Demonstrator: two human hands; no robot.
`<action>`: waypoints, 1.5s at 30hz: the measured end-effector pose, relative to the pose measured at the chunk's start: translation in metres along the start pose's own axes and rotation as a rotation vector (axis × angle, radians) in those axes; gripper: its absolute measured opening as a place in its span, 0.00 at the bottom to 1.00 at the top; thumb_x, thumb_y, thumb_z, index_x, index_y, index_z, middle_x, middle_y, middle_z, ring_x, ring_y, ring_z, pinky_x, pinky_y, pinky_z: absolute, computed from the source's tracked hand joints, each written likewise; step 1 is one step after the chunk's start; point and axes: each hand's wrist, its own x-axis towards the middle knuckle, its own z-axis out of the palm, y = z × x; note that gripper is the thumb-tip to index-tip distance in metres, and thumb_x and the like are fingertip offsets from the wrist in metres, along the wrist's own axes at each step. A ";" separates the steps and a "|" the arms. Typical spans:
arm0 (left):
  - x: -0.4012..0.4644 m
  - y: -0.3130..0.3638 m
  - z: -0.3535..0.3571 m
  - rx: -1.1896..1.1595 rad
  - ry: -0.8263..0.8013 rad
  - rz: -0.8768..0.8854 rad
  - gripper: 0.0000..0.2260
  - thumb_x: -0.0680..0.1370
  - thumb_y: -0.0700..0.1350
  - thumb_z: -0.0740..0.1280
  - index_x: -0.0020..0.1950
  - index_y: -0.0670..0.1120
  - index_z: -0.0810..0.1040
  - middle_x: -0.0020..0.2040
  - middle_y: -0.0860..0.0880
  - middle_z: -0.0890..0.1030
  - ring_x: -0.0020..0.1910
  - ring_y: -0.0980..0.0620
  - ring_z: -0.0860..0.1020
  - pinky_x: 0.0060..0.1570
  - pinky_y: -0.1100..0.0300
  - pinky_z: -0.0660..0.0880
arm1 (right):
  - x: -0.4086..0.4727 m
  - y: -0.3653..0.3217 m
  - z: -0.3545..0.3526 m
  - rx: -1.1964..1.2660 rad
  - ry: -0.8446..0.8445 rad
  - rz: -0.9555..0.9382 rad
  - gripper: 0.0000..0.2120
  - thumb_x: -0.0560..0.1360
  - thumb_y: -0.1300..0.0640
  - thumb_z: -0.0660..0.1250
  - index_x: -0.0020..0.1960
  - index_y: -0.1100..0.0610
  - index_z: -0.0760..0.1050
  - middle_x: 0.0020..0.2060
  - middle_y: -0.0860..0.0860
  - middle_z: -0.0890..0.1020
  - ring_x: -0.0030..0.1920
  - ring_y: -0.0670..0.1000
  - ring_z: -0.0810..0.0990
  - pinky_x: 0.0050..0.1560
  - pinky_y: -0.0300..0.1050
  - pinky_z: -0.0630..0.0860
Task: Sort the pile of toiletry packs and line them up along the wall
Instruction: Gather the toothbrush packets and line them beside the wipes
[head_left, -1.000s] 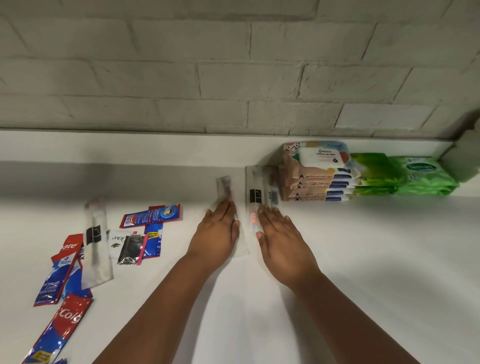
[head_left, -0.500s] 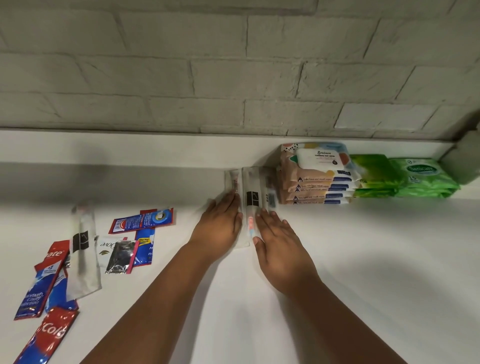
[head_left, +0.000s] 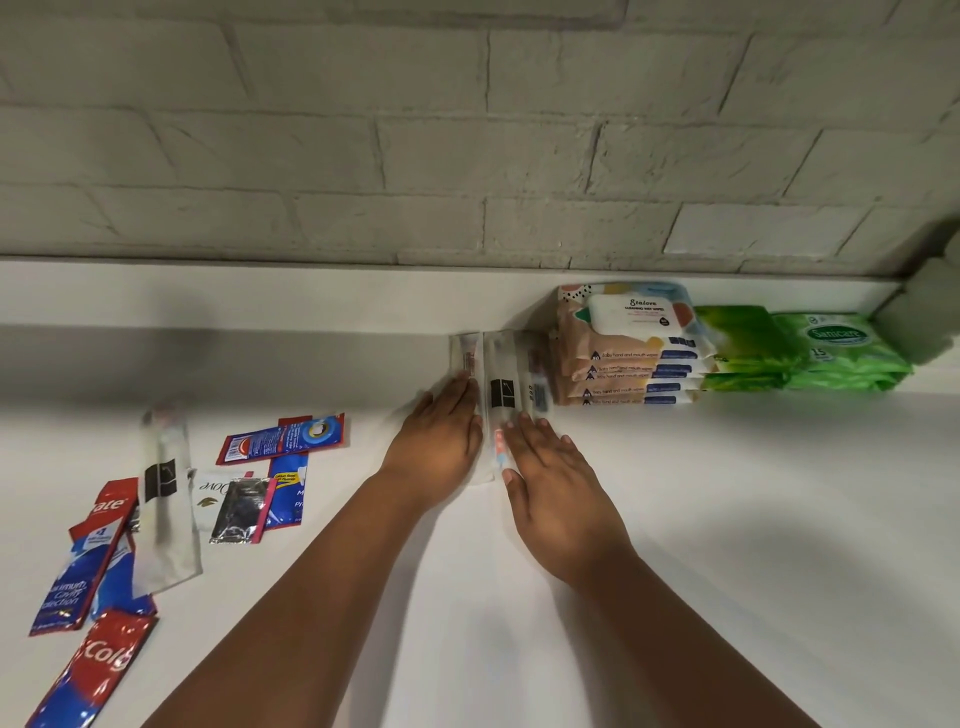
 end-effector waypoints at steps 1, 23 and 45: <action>0.001 0.000 0.000 -0.003 -0.004 -0.006 0.26 0.79 0.49 0.47 0.68 0.37 0.71 0.69 0.39 0.71 0.68 0.43 0.71 0.66 0.45 0.66 | 0.000 0.000 0.000 0.000 0.000 -0.001 0.28 0.80 0.46 0.40 0.78 0.50 0.52 0.77 0.47 0.55 0.77 0.47 0.50 0.76 0.43 0.45; -0.029 0.003 -0.004 -0.144 0.083 -0.097 0.30 0.79 0.57 0.41 0.75 0.42 0.60 0.75 0.45 0.62 0.76 0.51 0.56 0.72 0.61 0.51 | -0.004 -0.005 -0.007 0.015 0.011 0.008 0.26 0.81 0.48 0.46 0.78 0.52 0.54 0.77 0.50 0.56 0.77 0.50 0.51 0.76 0.45 0.47; -0.196 -0.095 -0.100 -0.024 0.392 -0.737 0.14 0.79 0.47 0.61 0.62 0.44 0.74 0.58 0.45 0.76 0.56 0.46 0.74 0.52 0.51 0.73 | -0.045 -0.173 0.031 0.212 0.087 -0.306 0.20 0.79 0.46 0.55 0.67 0.52 0.72 0.69 0.50 0.72 0.71 0.52 0.66 0.69 0.50 0.66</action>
